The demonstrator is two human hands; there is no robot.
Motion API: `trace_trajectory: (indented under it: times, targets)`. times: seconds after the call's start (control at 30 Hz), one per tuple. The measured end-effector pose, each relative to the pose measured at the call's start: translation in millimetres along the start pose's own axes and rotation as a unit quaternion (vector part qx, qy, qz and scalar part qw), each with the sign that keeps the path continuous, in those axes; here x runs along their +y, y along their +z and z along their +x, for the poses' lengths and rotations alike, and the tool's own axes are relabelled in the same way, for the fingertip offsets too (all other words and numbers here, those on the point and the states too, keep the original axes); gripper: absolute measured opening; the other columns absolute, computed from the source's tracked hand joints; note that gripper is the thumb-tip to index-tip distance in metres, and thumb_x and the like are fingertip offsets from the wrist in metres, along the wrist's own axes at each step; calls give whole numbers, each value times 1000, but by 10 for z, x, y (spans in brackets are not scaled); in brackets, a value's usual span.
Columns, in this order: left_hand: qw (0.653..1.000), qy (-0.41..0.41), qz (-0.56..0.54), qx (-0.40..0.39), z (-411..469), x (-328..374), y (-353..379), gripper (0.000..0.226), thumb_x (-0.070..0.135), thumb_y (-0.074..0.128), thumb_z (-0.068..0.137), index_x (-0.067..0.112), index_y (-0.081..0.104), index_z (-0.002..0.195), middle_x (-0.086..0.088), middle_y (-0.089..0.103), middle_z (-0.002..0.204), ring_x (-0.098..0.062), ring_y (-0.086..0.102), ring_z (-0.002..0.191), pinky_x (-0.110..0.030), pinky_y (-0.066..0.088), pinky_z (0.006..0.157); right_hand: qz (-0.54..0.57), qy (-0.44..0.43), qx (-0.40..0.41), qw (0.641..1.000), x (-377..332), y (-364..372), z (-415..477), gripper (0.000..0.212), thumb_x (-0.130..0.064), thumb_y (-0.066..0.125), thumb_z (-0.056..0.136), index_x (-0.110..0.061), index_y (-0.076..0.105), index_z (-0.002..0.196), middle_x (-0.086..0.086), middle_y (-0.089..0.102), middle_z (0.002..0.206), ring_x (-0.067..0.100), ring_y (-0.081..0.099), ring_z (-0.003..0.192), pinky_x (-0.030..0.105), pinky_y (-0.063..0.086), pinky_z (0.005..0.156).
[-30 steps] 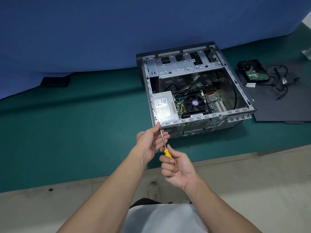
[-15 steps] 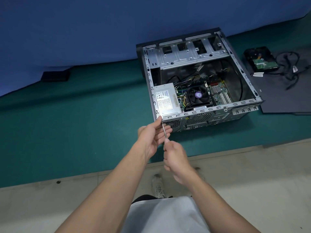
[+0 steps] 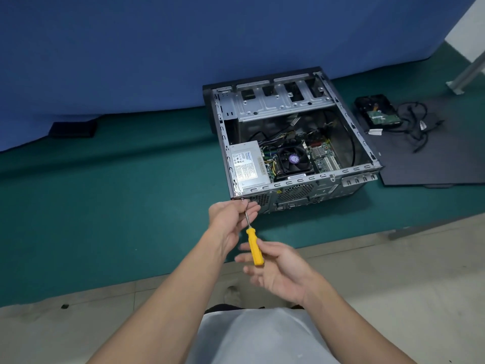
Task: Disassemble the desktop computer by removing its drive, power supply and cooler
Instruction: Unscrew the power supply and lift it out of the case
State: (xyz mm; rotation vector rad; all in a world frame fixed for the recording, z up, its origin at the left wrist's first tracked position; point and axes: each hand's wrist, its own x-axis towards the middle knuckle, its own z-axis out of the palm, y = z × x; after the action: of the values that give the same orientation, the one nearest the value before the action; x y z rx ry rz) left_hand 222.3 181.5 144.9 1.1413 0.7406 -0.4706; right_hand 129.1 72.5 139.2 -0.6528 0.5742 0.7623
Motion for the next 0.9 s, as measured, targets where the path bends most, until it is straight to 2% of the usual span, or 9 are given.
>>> trace_trajectory:
  times: [0.13,0.23,0.3,0.47,0.53,0.6,0.73,0.77,0.9]
  targets:
    - [1000,9,-8,-1,-47,-12,2,9,-8,55,93,-12,61,98,-23,72,84,-26,74,72,-28,61,63,-173,-97,102,975,24,118,70,5,-7,55,95,-2,56,94,13,65,73,21,63,51,23,46,44]
    - [998,31,16,43,-77,-34,21,13,-11,68,83,-6,62,93,-20,72,84,-24,74,71,-26,60,62,-334,-146,209,907,95,206,127,9,-9,61,91,-7,53,89,8,65,70,22,67,55,27,48,47]
    - [997,43,20,67,-72,-36,37,13,-13,65,84,-3,60,90,-20,71,83,-23,74,70,-24,59,59,-361,-154,217,894,103,234,119,10,-11,63,90,-8,53,90,6,66,69,21,68,56,27,49,48]
    - [999,34,-27,31,-85,-30,55,6,-13,54,92,-9,57,96,-25,68,85,-27,71,70,-25,60,59,-148,-63,66,985,-65,171,-48,12,-11,50,99,-3,57,94,17,65,81,29,68,68,32,55,56]
    - [998,32,-43,14,-85,-47,41,12,-13,50,93,-13,56,104,-26,68,87,-28,72,73,-27,61,62,-121,-48,36,991,-92,157,-102,10,-2,47,98,1,56,95,20,65,82,31,69,68,30,55,56]
    - [998,35,-42,12,-98,-62,34,14,-13,52,92,-13,57,105,-26,69,90,-30,72,78,-28,61,66,-218,-86,99,967,-71,185,-87,5,2,51,95,1,55,96,17,65,80,25,68,63,26,55,55]
    - [994,81,23,63,-103,-84,54,20,-16,64,84,-4,58,99,-22,69,92,-27,73,82,-27,60,67,-401,-153,230,873,-3,234,-33,15,-7,68,85,-8,56,93,7,69,75,24,71,62,37,59,67]
    - [993,87,26,69,-101,-86,65,17,-16,62,85,-3,58,96,-22,69,91,-26,73,81,-26,60,66,-392,-150,224,879,-14,231,-45,15,-7,69,86,-8,56,94,8,68,76,23,70,62,36,59,66]
    - [996,63,-20,55,-107,-61,88,12,-15,50,93,-3,55,90,-26,68,90,-31,72,83,-28,61,67,-184,-27,59,981,-139,197,-152,8,-6,52,97,0,53,101,18,64,85,29,69,69,34,58,62]
